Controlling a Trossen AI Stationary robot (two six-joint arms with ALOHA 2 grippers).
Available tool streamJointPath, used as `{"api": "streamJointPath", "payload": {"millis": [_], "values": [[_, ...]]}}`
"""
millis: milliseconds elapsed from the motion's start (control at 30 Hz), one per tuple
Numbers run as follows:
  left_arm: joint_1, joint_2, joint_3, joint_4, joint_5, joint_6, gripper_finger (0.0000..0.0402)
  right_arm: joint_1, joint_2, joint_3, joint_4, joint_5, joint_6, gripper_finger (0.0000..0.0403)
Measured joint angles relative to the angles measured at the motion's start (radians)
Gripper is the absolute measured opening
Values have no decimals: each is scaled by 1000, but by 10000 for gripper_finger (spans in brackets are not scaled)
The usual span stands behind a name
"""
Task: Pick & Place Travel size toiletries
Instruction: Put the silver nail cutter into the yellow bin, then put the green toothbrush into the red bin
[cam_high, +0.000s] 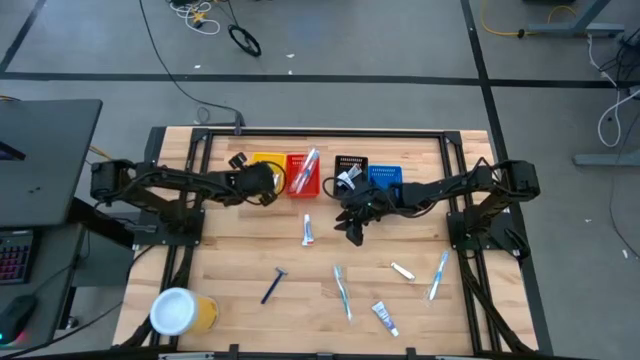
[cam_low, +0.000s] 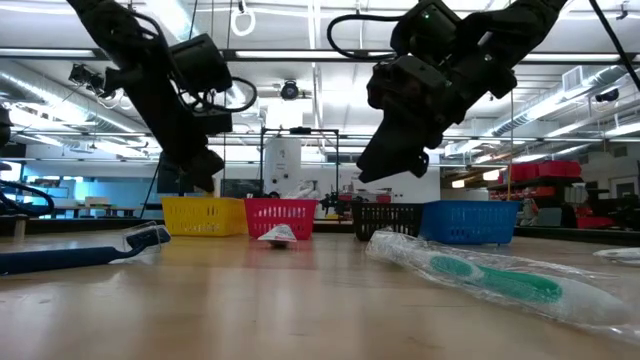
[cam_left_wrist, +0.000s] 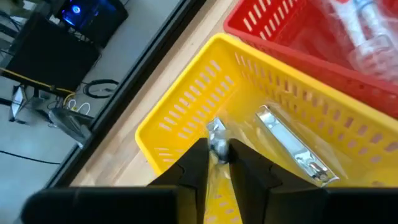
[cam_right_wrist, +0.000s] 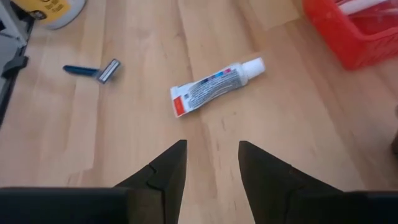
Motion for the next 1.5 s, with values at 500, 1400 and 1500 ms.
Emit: {"api": "streamJointPath", "payload": {"millis": [500, 1400, 1500], "values": [[22, 0, -14, 62, 149, 23, 168, 54, 0, 0, -2, -124, -128, 154], [-50, -6, 71, 177, -27, 126, 227, 269, 83, -2, 133, -34, 243, 154], [-91, -6, 109, 177, -36, 150, 227, 294, 36, 0, 61, 14, 288, 154]]}}
